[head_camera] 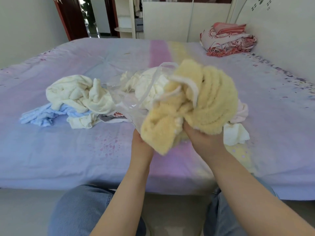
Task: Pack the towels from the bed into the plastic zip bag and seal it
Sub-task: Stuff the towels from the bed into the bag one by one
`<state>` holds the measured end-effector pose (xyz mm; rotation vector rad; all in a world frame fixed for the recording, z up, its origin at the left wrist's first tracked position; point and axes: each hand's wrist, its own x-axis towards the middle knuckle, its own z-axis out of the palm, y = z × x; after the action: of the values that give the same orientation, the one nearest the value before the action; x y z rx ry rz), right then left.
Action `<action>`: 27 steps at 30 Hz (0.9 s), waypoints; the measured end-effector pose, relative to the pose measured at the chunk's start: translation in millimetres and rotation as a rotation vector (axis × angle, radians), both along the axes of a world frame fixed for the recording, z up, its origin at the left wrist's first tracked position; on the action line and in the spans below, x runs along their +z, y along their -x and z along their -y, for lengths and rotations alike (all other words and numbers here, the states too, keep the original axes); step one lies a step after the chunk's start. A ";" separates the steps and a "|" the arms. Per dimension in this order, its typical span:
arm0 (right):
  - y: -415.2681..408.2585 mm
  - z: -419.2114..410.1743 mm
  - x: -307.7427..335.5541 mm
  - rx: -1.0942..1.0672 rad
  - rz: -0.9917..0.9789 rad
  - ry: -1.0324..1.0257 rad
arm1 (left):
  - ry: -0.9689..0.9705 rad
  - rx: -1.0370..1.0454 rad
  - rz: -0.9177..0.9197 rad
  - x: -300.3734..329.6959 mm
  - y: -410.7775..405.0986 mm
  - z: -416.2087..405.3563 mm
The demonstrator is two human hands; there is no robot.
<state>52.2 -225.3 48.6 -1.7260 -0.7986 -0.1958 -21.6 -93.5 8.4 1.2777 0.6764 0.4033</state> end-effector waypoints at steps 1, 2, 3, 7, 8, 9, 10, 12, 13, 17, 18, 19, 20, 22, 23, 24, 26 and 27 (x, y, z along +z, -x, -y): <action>-5.7 -11.8 7.5 0.004 -0.072 0.134 | -0.060 0.005 -0.019 -2.2 0.0 0.1; -12.8 -22.4 10.3 -0.036 -0.005 0.269 | -0.092 0.014 0.004 -3.2 0.7 0.3; -22.7 -30.9 8.8 -0.101 0.161 0.297 | -0.102 0.024 0.048 -3.4 3.7 -0.4; -48.0 -51.9 -12.5 -0.080 0.309 0.873 | -0.212 -0.015 0.057 -5.2 5.1 -6.9; -52.1 -51.7 -16.4 -0.069 0.183 1.025 | -0.250 -0.044 0.029 -8.2 5.9 -6.4; -52.9 -50.6 -17.1 -0.073 0.096 1.123 | -0.285 -0.068 0.005 -10.2 6.4 -5.5; -51.7 -49.4 -14.9 -0.119 0.120 1.177 | -0.309 -0.074 -0.024 -10.3 8.0 -4.5; -44.5 -46.3 -5.8 -0.257 0.258 1.166 | -0.343 -0.058 -0.051 -10.8 9.2 -3.2; -40.7 -44.4 -1.3 -0.289 0.292 1.173 | -0.357 -0.051 -0.055 -11.0 8.0 -3.1; -42.0 -59.7 -1.6 -0.044 0.166 1.267 | -0.378 -0.056 -0.083 -6.6 6.3 -2.0; -47.8 -71.4 -4.4 -0.013 0.146 1.270 | -0.376 -0.067 -0.095 -5.1 7.6 -0.6; -54.1 -84.2 -7.4 0.001 0.123 1.244 | -0.385 -0.070 -0.102 -5.7 8.4 0.1; -59.0 -96.7 -11.5 -0.004 0.104 1.208 | -0.408 -0.070 -0.117 -3.6 11.0 1.1; -69.2 -118.1 -17.7 -0.050 0.004 1.133 | -0.432 -0.077 -0.112 -5.4 12.5 -0.4; -75.6 -127.3 -18.3 -0.062 -0.049 1.065 | -0.435 -0.080 -0.098 -6.4 12.9 -2.2; -86.6 -134.7 -21.2 -0.059 -0.089 0.997 | -0.432 -0.091 -0.088 -4.8 14.1 -3.3; -129.4 -147.2 -41.8 0.017 -0.147 0.929 | -0.407 -0.110 -0.029 -3.6 14.7 -6.5; -137.9 -150.2 -44.6 0.031 -0.153 0.927 | -0.382 -0.106 0.016 -3.4 13.7 -7.3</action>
<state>190.1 -75.1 4.0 -2.5452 -0.8622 0.3908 -35.3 -86.2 4.9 1.6627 0.5292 0.4698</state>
